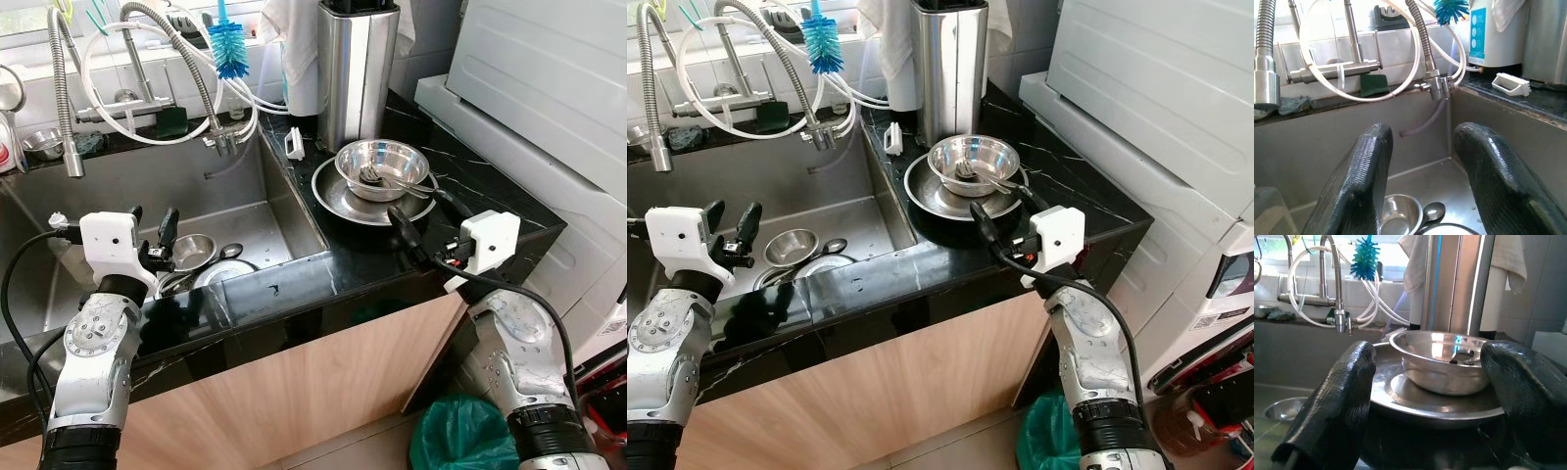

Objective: Kitchen organization

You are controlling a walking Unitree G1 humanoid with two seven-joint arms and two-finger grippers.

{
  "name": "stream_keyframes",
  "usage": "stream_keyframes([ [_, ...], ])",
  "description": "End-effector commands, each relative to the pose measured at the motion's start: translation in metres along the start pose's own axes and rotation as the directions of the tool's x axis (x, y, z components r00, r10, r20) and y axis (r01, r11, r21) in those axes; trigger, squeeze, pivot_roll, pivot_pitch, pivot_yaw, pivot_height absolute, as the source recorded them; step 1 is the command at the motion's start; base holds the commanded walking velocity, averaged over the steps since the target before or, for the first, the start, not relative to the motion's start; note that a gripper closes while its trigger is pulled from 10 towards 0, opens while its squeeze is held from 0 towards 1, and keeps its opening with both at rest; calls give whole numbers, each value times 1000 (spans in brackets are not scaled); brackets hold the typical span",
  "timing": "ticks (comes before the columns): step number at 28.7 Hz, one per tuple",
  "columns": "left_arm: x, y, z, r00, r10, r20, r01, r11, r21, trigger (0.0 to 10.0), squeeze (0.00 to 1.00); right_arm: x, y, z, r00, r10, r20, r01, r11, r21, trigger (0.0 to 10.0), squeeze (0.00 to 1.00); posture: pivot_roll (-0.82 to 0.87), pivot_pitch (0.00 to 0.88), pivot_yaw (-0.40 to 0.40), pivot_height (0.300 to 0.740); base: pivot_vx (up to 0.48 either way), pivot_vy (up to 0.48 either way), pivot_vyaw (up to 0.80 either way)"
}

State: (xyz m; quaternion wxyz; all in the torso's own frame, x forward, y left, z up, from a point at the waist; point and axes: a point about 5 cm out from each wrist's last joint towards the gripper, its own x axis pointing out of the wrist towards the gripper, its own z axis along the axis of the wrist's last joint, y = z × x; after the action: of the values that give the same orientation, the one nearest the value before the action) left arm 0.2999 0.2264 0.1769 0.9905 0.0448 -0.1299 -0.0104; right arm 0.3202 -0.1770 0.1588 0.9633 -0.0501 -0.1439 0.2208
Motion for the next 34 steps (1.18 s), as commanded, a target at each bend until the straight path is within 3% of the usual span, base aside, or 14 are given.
stream_keyframes([
  [1, 0, 0, 6, 1000, 1, 24, -1, 1000, 2, 10000, 0, 2, -2, 1, 1000, -1, -13, 0, 1000, -16, 6157, 0, 32, 42, 36, 740, 0, 0, 0],
  [2, 0, 0, 7, 1000, 1, 25, -1, 1000, 2, 10000, 0, 2, -3, 1, 1000, 0, -13, 0, 1000, -14, 6157, 0, 32, 42, 36, 740, 0, 0, 0],
  [3, 0, 0, 7, 1000, 2, 25, -2, 1000, 1, 10000, 0, 2, -4, 1, 1000, -4, -13, 4, 1000, -15, 2941, 0, 32, 42, 36, 740, 0, 0, 0],
  [4, 0, 0, 7, 1000, 2, 26, -2, 1000, 1, 10000, 0, 2, -4, 1, 1000, -7, -14, 7, 1000, -16, 1804, 0, 32, 42, 36, 740, 0, 0, 0],
  [5, 0, 0, 7, 1000, 3, 26, -3, 1000, 1, 10000, 0, 2, -4, 1, 1000, -10, -14, 10, 1000, -18, 0, 0, 30, 41, 36, 740, 0, 0, 0],
  [9, 0, -1, 7, 1000, 4, 27, -4, 1000, 0, 10000, 0, 2, -6, 1, 1000, -12, -15, 12, 1000, -21, 0, 0, 31, 41, 36, 740, 0, 0, 0],
  [10, 0, -1, 7, 1000, 5, 27, -5, 1000, 0, 10000, 0, 1, -7, 1, 1000, -13, -19, 13, 999, -29, 980, 0, 31, 41, 36, 740, 0, 0, 0],
  [11, 0, -1, 7, 1000, 5, 26, -5, 1000, 0, 10000, 0, 1, -7, 1, 1000, -15, -22, 14, 999, -31, 4314, 0, 31, 41, 36, 740, 0, 0, 0],
  [12, 0, -1, 7, 1000, 5, 26, -5, 1000, 0, 10000, 0, 1, -7, 1, 1000, -16, -23, 15, 999, -33, 4314, 0, 31, 41, 36, 740, 0, 0, 0],
  [13, 0, -1, 7, 1000, 6, 26, -6, 1000, -1, 10000, 0, 1, -8, 1, 999, -21, -27, 20, 999, -37, 8667, 0, 31, 41, 36, 740, 0, 0, 0],
  [14, 1, -1, 7, 1000, 6, 25, -6, 1000, -1, 10000, 0, 1, -10, 0, 999, -24, -31, 23, 999, -43, 10000, 0, 32, 39, 35, 740, 0, 0, 0],
  [34, 2, 0, 7, 1000, 14, 27, -14, 1000, -1, 10000, 0, 4, -24, 0, 998, -45, -50, 41, 996, -75, 10000, 0, 37, 27, 32, 740, 0, 0, 0],
])
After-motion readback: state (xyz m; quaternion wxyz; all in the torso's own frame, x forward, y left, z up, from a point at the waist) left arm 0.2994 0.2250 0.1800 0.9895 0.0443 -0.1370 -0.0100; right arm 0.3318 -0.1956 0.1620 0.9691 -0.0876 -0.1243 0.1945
